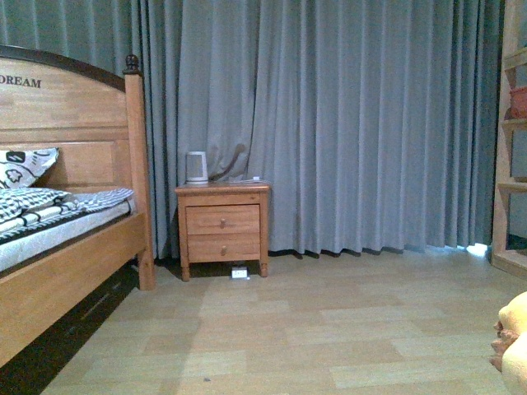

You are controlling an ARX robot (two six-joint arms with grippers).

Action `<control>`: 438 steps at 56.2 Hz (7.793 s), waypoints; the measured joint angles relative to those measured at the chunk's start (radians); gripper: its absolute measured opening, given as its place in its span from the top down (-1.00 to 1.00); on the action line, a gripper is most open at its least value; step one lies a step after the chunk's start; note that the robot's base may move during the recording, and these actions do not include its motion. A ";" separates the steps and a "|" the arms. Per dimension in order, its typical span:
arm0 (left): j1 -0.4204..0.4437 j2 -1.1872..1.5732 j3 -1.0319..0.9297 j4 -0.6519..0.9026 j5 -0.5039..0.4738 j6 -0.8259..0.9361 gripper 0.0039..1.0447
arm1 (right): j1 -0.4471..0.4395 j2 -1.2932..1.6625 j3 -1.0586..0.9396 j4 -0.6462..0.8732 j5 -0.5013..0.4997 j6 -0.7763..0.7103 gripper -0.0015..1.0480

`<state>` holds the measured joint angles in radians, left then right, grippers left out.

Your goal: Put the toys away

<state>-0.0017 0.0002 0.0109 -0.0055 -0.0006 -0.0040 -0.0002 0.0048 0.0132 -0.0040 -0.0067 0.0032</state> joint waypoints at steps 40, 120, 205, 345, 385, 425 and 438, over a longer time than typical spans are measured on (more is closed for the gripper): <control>0.000 0.000 0.000 0.000 0.000 0.000 -0.89 | 0.000 0.000 0.000 0.000 0.007 0.000 0.67; 0.000 0.000 0.000 0.000 0.000 0.000 -0.89 | 0.000 0.000 0.000 0.000 0.007 0.000 0.67; 0.000 0.000 0.000 0.000 0.000 0.000 -0.89 | 0.000 0.001 0.000 0.000 0.007 0.000 0.67; 0.001 0.000 0.000 0.000 0.007 0.000 -0.89 | -0.002 0.001 0.000 0.000 0.020 0.000 0.67; 0.001 0.000 0.000 0.000 0.000 0.000 -0.89 | 0.000 0.001 0.000 0.000 0.006 0.000 0.67; 0.001 0.000 0.000 0.000 0.000 0.000 -0.89 | 0.000 0.001 0.000 0.000 0.007 0.000 0.67; 0.001 0.000 0.000 0.000 -0.001 0.000 -0.89 | 0.000 0.001 0.000 0.000 0.006 0.000 0.67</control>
<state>-0.0010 -0.0002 0.0109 -0.0055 -0.0013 -0.0040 -0.0002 0.0055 0.0132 -0.0040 -0.0002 0.0032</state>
